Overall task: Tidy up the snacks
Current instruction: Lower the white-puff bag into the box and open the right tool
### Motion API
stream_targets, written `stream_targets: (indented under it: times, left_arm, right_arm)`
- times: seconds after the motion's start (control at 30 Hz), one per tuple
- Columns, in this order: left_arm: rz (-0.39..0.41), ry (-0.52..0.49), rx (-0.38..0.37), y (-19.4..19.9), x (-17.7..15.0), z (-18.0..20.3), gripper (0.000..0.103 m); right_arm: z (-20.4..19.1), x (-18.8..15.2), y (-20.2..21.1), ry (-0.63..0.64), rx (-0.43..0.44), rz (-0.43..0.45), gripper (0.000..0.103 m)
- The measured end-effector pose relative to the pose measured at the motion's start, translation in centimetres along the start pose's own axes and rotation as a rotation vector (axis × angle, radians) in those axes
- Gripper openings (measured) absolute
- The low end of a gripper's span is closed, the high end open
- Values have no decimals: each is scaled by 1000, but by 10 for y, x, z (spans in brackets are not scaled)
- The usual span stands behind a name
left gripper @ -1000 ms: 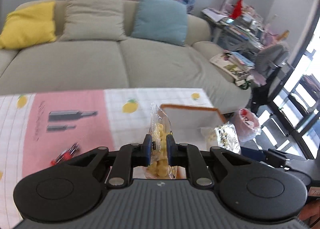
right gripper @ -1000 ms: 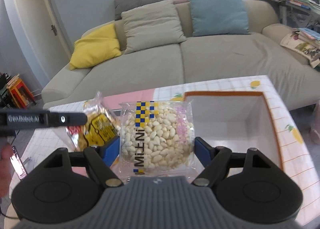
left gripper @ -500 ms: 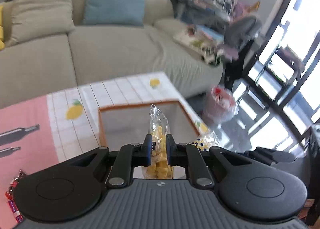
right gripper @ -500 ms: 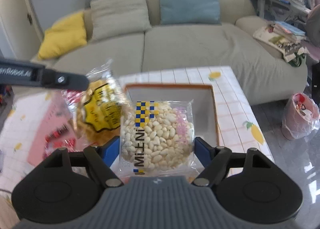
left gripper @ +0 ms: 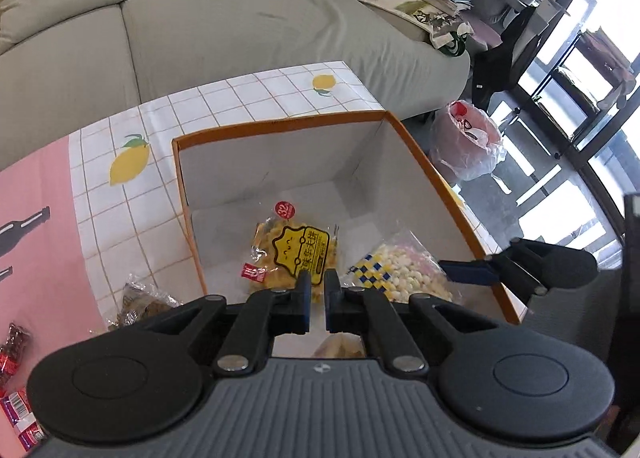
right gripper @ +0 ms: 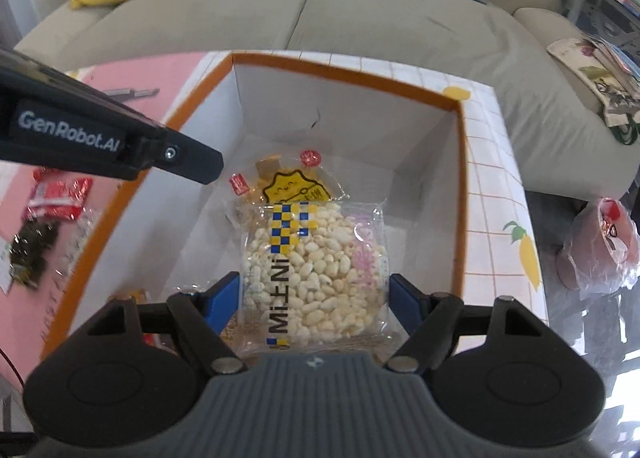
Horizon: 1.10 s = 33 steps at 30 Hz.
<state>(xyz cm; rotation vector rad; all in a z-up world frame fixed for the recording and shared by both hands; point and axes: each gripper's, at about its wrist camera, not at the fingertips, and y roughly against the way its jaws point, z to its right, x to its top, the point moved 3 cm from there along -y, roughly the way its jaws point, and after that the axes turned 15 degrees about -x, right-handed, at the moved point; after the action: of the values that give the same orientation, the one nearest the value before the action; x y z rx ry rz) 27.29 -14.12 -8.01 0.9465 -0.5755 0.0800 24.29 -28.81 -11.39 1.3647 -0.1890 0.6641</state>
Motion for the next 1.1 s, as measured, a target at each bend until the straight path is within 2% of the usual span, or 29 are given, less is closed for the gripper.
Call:
stream_targets:
  times: [0.13,0.3,0.4,0.6,0.77,0.87,1.1]
  left_arm:
    - [42,6,-10,16,-5,-4,11]
    - [111,54,-9,46,-13,-14,27]
    - [157,97,3,64,-20,-25,33]
    - [174,198,58,78,-37,-57,37]
    - [161,261,65,75,-52,-74,37]
    - [147,288,63,71,-59,-80,37]
    - [124,333,70,68,-75,-90,38]
  right_arm:
    - [-3,4,-9,13,-2,-6,77]
    - [-3,9,-12,6,-19,-12,77]
    - [-8,14,-17,8,-24,-21,77]
    - [-14,23,-32,-27,-10,-75,77]
    - [-22,31,-43,-33,-19,-108,77]
    - [-31,36,-46,-41,66,-121,77]
    - [-59,40,-53,-21,156,-141,77]
